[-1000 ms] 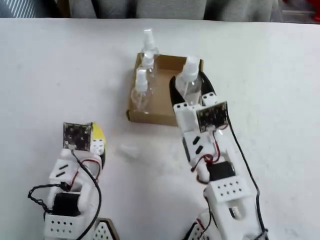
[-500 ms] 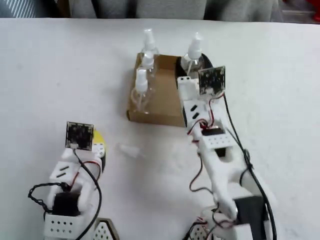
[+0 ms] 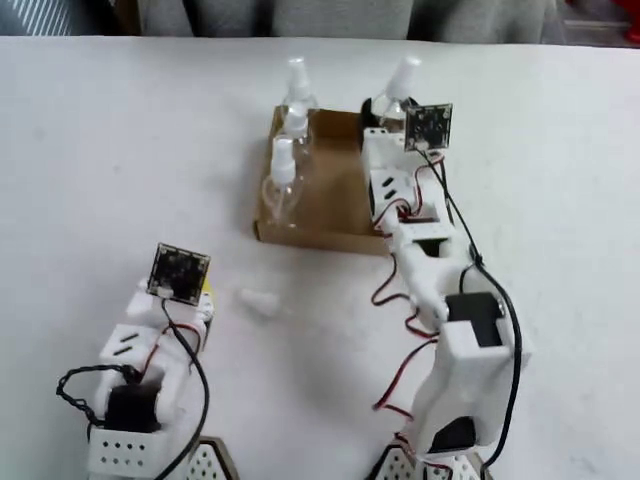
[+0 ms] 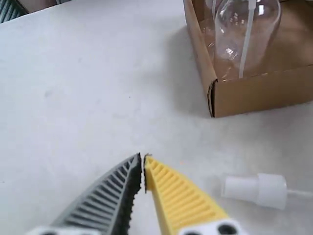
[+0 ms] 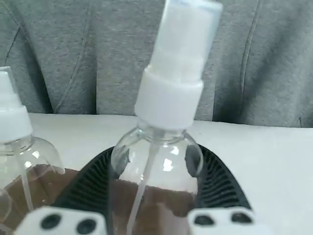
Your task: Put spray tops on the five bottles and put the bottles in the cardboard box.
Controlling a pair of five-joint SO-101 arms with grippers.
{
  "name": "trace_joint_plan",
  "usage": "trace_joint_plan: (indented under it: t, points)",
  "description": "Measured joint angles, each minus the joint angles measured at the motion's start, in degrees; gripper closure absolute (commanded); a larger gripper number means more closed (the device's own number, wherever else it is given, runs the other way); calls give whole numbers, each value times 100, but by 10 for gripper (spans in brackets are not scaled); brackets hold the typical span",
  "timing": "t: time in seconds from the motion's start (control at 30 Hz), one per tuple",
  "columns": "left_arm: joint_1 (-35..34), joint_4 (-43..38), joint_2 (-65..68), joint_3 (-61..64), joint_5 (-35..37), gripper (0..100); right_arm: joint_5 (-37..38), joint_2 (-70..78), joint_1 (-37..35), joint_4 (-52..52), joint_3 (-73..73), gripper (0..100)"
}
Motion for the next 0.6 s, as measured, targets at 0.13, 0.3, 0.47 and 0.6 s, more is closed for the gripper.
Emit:
trace_joint_plan:
  t: [0.13, 0.3, 0.47, 0.6]
  points:
    - [0, 0, 0, 0, 0, 979, 0, 369, 35, 0, -484, 983]
    - [0, 0, 0, 0, 0, 979, 0, 835, 35, 0, -932, 983]
    - [0, 0, 0, 0, 0, 979, 0, 1073, 35, 0, -1020, 983]
    - [0, 0, 0, 0, 0, 979, 0, 1134, 35, 0, -1020, 983]
